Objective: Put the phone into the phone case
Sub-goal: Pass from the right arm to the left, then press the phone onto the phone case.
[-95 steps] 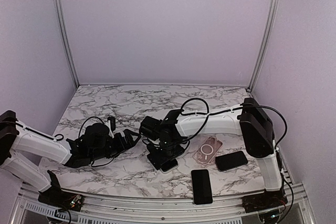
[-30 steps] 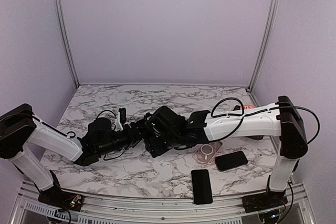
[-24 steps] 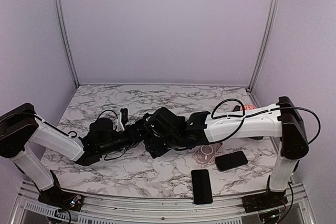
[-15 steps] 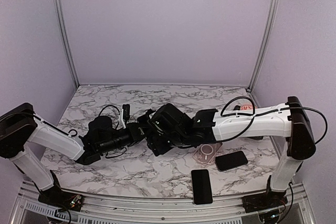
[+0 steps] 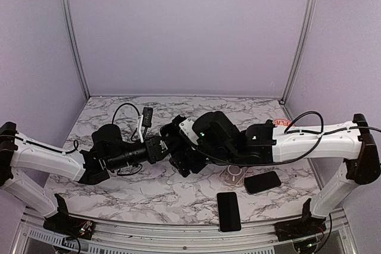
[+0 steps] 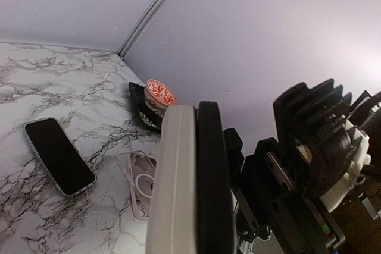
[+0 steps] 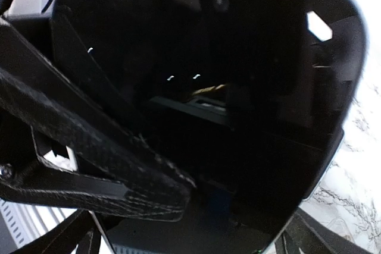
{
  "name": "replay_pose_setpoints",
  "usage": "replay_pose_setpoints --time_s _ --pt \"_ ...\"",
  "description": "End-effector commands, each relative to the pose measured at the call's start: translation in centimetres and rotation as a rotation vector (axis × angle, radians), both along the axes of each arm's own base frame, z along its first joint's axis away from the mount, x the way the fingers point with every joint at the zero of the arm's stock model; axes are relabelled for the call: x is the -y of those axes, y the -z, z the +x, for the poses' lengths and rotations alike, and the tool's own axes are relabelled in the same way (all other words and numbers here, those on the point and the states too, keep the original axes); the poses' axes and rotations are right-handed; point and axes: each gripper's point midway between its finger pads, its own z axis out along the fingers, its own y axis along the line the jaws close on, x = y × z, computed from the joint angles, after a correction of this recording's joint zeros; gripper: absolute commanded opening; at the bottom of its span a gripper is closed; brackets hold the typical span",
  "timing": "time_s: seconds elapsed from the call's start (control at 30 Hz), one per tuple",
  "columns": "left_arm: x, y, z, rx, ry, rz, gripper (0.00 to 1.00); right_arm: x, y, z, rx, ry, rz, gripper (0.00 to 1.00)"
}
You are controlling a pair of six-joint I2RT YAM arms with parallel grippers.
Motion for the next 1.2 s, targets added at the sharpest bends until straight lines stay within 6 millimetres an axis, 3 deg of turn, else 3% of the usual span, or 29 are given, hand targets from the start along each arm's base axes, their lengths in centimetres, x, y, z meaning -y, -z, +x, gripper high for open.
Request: replay_pose_setpoints --time_s 0.0,0.1,0.23,0.37,0.5,0.57,0.63,0.73,0.9,1.07,1.17 --pt "0.8 -6.0 -3.6 0.242 0.156 -0.031 0.0 0.3 -5.0 -0.3 0.122 -0.073 0.134 0.99" --pt "0.4 -7.8 -5.3 0.329 0.213 -0.05 0.0 0.8 -6.8 -2.0 0.149 -0.185 0.199 0.99" --pt "-0.5 -9.8 -7.8 0.455 0.297 -0.073 0.0 1.7 -9.1 -8.1 0.12 -0.546 0.303 0.99" --pt "-1.3 -11.3 -9.6 0.538 0.355 -0.088 0.0 4.2 -10.0 -11.4 0.155 -0.71 0.351 0.99" --pt "-1.5 -12.2 -10.7 0.567 0.403 -0.105 0.0 5.4 -10.7 -12.1 0.194 -0.723 0.398 0.98" --pt "-1.4 -12.4 -10.9 0.568 0.41 -0.107 0.0 5.3 -10.9 -11.9 0.2 -0.709 0.415 0.93" --pt "-1.2 -12.5 -10.9 0.567 0.408 -0.104 0.0 4.8 -10.8 -11.6 0.186 -0.706 0.409 0.82" --pt "-1.0 -12.5 -11.0 0.567 0.405 -0.099 0.0 3.7 -10.5 -11.4 0.146 -0.711 0.403 0.75" --pt "-0.7 -12.6 -11.0 0.573 0.402 -0.094 0.0 2.3 -8.3 -10.7 0.083 -0.696 0.363 0.64" --pt "-0.7 -12.5 -11.2 0.578 0.405 -0.085 0.0 1.4 -7.2 -10.7 0.048 -0.717 0.34 0.4" --pt "-0.7 -12.3 -11.1 0.579 0.399 -0.078 0.0 1.5 -6.9 -10.7 0.046 -0.713 0.33 0.14"
